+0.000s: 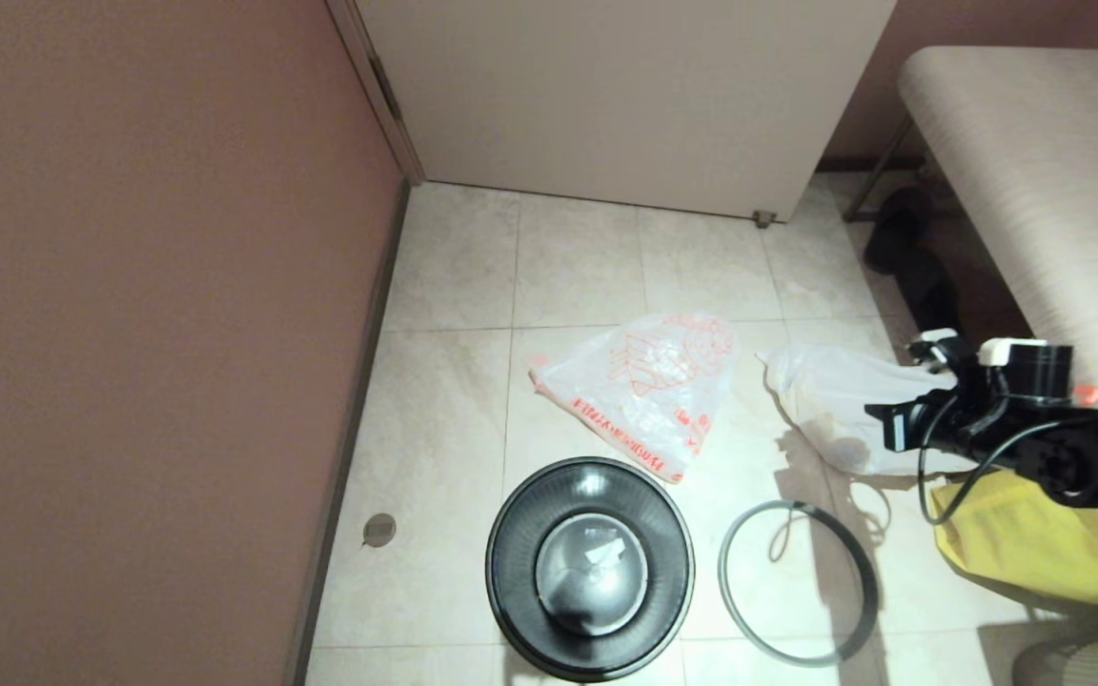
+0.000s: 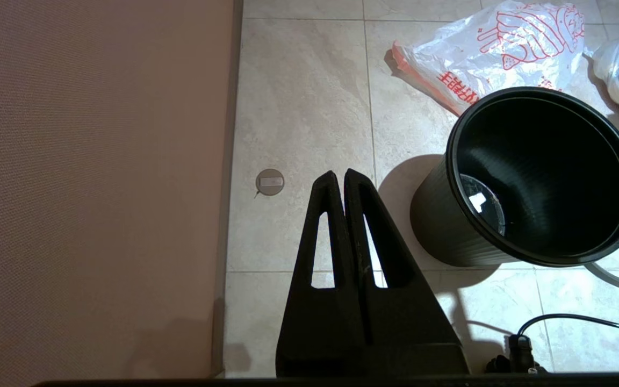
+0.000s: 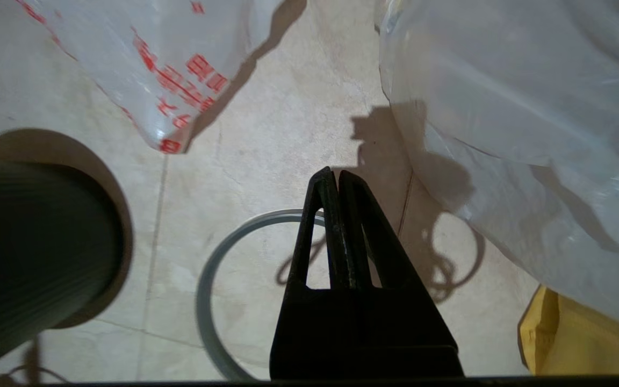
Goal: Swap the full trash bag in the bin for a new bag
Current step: Pick up a new trash bag
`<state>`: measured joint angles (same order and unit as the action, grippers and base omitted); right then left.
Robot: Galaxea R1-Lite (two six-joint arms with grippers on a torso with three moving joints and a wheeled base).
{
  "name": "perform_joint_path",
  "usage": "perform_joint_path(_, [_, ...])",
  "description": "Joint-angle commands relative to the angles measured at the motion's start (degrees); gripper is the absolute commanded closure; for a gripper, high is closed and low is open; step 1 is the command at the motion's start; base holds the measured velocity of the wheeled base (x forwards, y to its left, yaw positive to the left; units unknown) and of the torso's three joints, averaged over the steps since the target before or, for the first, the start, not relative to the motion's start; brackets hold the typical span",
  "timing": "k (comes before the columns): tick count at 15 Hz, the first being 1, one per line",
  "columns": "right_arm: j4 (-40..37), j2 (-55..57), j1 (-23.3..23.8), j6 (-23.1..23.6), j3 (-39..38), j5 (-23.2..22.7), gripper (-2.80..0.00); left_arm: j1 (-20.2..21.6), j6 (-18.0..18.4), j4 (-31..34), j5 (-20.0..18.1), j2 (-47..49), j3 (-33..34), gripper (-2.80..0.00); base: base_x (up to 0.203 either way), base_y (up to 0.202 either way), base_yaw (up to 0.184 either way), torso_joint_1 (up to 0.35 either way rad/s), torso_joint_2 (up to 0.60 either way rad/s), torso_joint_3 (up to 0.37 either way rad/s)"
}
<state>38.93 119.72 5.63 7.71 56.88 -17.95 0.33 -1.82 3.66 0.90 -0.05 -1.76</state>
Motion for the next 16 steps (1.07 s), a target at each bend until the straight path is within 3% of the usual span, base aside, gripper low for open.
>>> perform_joint_path(1, [-8.44,-26.63,-1.76,-2.82,-7.15,0.51,0.00,0.02,-0.03,0.03,0.07,0.05,0.00,0.00,0.000,0.000,0.000,0.000,0.00,0.000])
perform_joint_path(6, [-39.54,-65.83,-4.26,-6.16,-10.82,1.69,0.00,0.02,-0.03,0.03,0.07,0.05,0.00,0.00,0.000,0.000,0.000,0.000,0.00,0.000])
perform_joint_path(10, [-72.21,-85.76,-5.35,-7.33,-3.78,7.87,0.00,0.02,-0.11,0.00,0.07,0.05,0.00,0.00,0.000,0.000,0.000,0.000,0.00,0.000])
perform_joint_path(12, [-79.23,-88.66,-4.71,-7.59,-0.29,11.68,0.00,0.02,-0.03,0.03,0.07,0.05,0.00,0.00,0.000,0.000,0.000,0.000,0.00,0.000])
perform_joint_path(16, [-85.21,-91.99,0.37,-6.68,1.52,12.06,0.00,0.02,-0.03,0.03,0.07,0.05,0.00,0.00,0.000,0.000,0.000,0.000,0.00,0.000])
